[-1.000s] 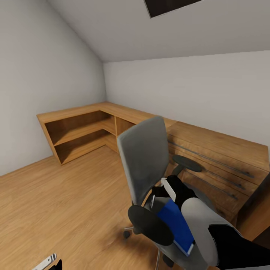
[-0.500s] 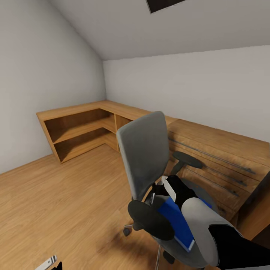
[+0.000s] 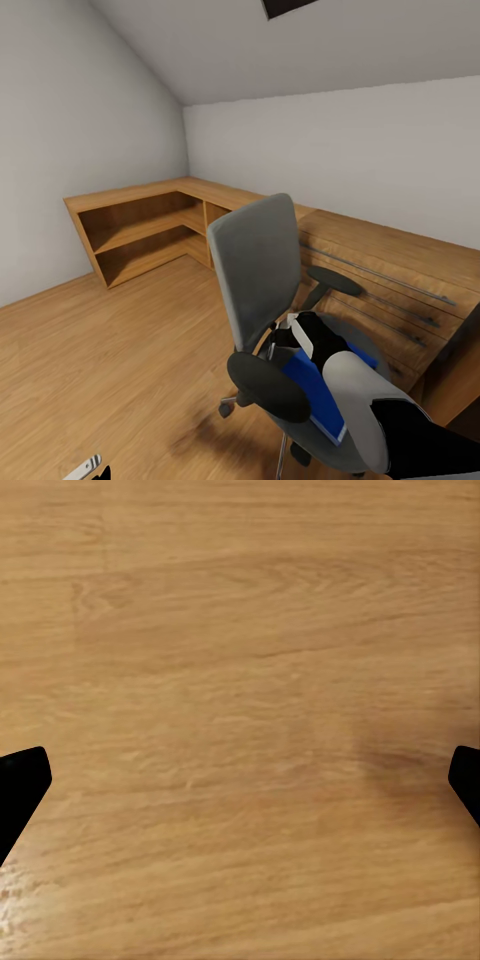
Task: In the bedroom, organize the workspace by keeping the computer under the desk, ensuring the monitor is on the desk, placing the keyboard on the desk next to the monitor, placing the mouse on the desk next to the keyboard, moving the folder from the swivel chair onto the desk next to the mouse, stacking the notebook on top of the folder with the pen on top of the notebook, and positioning the swivel chair next to the desk.
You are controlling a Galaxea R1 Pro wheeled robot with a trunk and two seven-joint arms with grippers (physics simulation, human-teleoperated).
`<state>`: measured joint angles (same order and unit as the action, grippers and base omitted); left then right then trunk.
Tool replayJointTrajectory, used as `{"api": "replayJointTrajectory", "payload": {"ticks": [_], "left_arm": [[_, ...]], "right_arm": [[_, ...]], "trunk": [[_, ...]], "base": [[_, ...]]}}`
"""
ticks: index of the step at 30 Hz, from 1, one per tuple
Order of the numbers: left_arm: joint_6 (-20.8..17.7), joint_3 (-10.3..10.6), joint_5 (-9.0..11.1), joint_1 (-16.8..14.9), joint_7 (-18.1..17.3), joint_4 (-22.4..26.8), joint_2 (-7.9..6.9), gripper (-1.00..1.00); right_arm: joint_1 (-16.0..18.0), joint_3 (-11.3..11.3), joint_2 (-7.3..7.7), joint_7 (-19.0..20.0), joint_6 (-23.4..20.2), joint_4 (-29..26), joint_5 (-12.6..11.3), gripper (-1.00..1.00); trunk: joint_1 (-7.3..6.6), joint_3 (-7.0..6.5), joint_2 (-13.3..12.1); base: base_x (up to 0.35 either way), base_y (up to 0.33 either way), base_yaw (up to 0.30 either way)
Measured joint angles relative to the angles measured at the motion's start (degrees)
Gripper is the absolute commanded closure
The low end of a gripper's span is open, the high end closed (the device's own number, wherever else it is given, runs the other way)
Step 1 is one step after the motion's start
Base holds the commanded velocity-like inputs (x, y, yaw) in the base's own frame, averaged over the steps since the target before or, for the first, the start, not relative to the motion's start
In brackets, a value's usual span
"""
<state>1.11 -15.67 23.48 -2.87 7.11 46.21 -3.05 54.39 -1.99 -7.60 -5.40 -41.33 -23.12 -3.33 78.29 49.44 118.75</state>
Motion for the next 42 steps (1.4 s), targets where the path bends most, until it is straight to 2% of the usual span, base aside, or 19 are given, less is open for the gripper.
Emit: {"api": "replayJointTrajectory", "payload": {"ticks": [42], "left_arm": [[0.0,0.08,0.0,0.02,0.0,-0.05,0.08,-1.0]], "right_arm": [[0.0,-0.01,1.4,0.41,0.06,-0.09,0.01,-1.0]], "trunk": [[0.0,0.24,0.0]], "base": [[0.0,0.0,0.014]]}}
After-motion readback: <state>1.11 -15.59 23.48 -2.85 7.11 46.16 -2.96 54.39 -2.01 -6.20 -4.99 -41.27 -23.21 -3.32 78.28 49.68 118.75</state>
